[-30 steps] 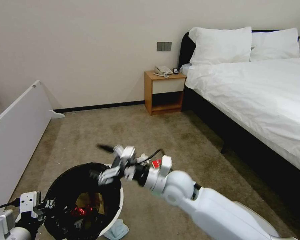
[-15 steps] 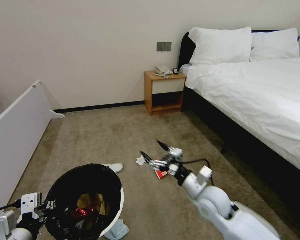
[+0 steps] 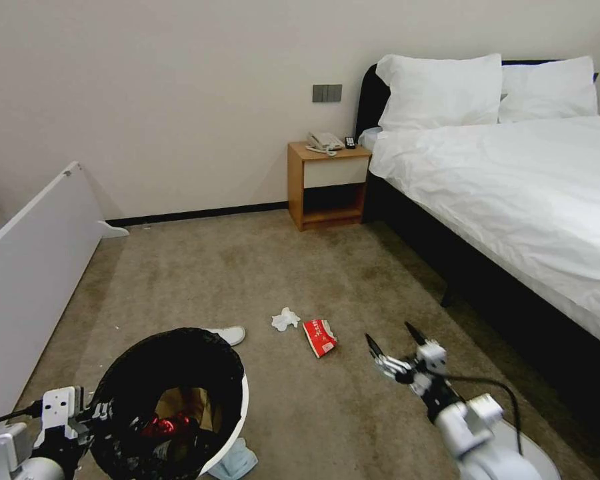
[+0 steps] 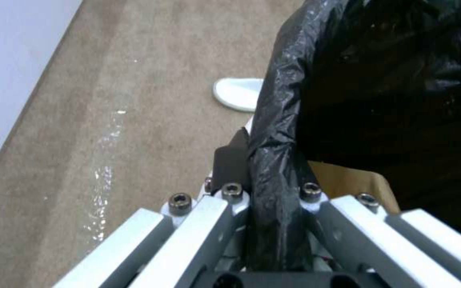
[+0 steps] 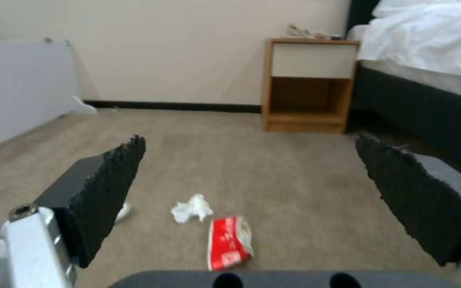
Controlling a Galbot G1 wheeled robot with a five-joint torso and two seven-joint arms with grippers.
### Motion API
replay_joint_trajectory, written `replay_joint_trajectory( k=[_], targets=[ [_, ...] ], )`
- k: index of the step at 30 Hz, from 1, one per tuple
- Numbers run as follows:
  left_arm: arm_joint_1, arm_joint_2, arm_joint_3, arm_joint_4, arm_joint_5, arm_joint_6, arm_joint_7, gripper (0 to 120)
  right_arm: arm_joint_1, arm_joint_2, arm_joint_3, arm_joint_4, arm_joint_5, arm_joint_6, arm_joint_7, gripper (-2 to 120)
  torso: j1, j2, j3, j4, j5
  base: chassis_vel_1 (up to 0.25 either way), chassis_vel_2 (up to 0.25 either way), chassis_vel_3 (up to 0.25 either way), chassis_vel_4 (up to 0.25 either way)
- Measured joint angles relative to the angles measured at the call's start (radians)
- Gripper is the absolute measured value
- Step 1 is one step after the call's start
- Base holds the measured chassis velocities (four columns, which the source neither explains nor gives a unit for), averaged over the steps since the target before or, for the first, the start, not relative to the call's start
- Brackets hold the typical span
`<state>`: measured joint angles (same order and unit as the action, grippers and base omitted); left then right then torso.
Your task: Pick up the trash bin, then pick up the garbage from the floor and place it into the trash bin.
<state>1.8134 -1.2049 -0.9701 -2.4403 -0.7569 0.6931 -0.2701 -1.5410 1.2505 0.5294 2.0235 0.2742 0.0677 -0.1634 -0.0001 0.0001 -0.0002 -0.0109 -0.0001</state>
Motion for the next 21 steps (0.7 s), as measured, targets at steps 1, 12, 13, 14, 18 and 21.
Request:
replay_joint_trajectory(
  k=[1, 12, 13, 14, 18, 21],
  targets=[
    [0.002, 0.0, 0.0, 0.002, 0.001, -0.002, 0.0, 3, -0.018, 0.016, 0.008, 0.003, -0.016, 0.009, -0.005, 100, 0.0, 0.0, 0.0, -0.0001, 0.0, 0.0, 0.0, 0.0, 0.0],
    [0.003, -0.001, 0.006, 0.028, -0.006, -0.013, 0.009, 3, -0.062, 0.107, 0.018, 0.015, -0.076, 0.042, -0.025, 100, 0.0, 0.0, 0.0, 0.0, 0.0, 0.0, 0.0, 0.0, 0.0],
    [0.0, -0.001, 0.006, 0.03, -0.009, -0.014, 0.01, 3, -0.062, 0.107, 0.014, 0.01, -0.076, 0.04, -0.025, 100, 0.0, 0.0, 0.0, 0.0001, -0.0001, 0.0, 0.0, 0.0, 0.0],
    [0.0, -0.001, 0.006, 0.03, -0.009, -0.014, 0.01, 3, -0.062, 0.107, 0.014, 0.01, -0.076, 0.04, -0.025, 100, 0.0, 0.0, 0.0, 0.0001, -0.0001, 0.0, 0.0, 0.0, 0.0],
    [-0.006, 0.001, 0.006, 0.033, -0.014, -0.014, 0.01, 3, -0.068, 0.101, 0.009, 0.004, -0.075, 0.039, -0.025, 100, 0.0, 0.0, 0.0, -0.0002, 0.0, 0.0, 0.0, 0.0, 0.0],
    [-0.008, 0.001, 0.006, 0.034, -0.015, -0.014, 0.01, 3, -0.071, 0.098, 0.005, 0.005, -0.074, 0.037, -0.025, 100, 0.0, 0.0, 0.0, -0.0003, 0.0, 0.0, 0.0, 0.0, 0.0]
  ],
)
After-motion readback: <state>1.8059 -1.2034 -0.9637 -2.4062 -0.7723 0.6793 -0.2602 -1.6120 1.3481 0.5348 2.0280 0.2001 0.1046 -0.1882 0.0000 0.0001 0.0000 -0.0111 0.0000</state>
